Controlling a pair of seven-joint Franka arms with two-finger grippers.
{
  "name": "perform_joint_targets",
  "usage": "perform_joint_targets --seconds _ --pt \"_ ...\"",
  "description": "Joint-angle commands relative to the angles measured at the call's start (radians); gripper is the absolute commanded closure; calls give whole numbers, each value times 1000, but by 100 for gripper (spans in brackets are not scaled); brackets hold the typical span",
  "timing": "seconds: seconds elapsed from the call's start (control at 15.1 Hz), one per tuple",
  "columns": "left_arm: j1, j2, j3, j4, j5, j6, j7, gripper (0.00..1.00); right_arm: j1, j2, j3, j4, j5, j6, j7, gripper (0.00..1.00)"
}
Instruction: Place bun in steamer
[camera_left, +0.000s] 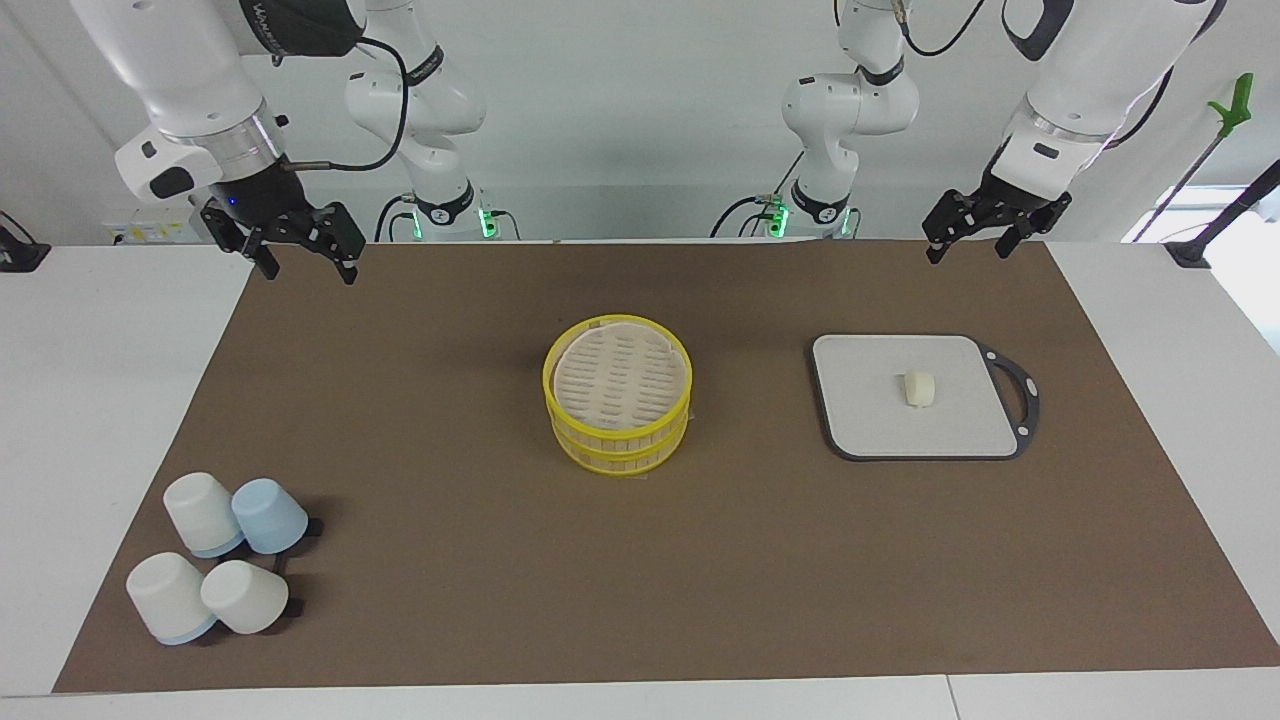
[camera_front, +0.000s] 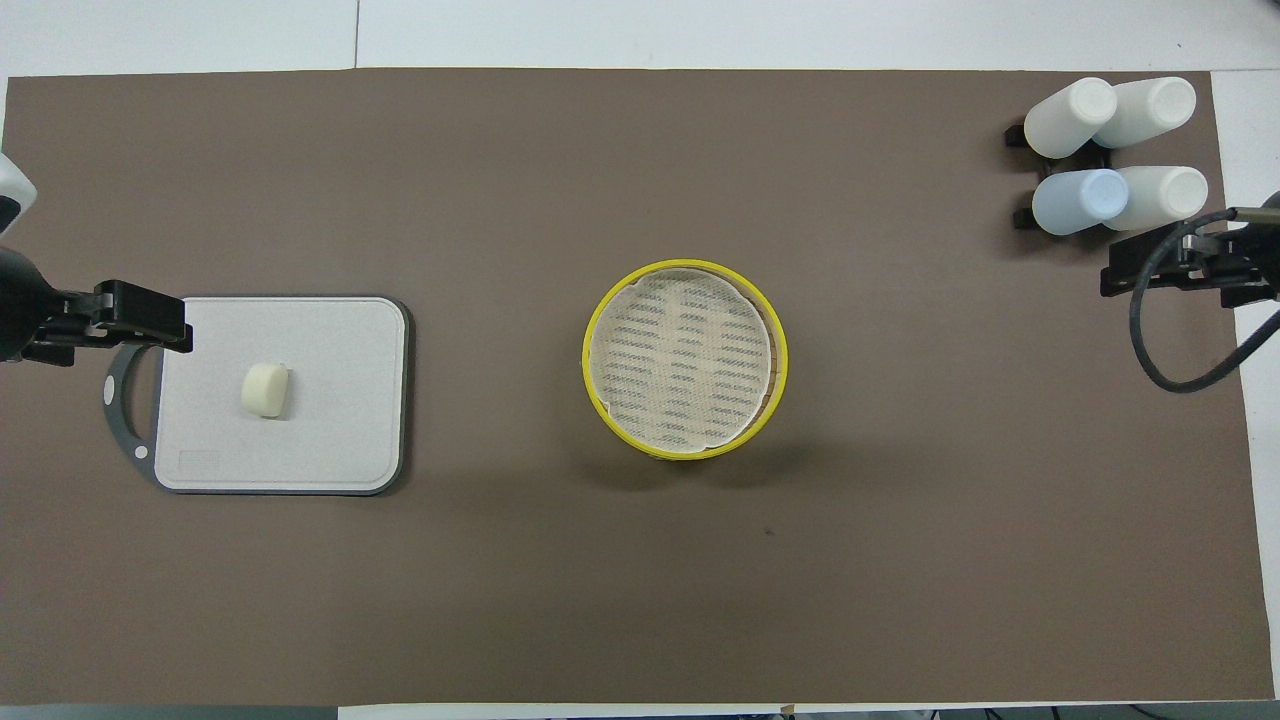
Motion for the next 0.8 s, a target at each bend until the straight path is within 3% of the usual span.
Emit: perform_joint_targets --seconds 0.0,0.4,0.53,0.73 --pt "3 -6 -6 -10 2 16 15 0 -8 -1 5 2 -10 3 2 0" --pt "5 -6 -7 -16 2 19 15 0 1 -22 10 -1 -9 -26 -10 0" --pt "15 -23 -7 -57 2 61 36 0 23 -25 17 -2 40 1 -58 0" --pt "31 -67 0 -200 0 176 99 0 75 -1 17 8 109 35 75 0"
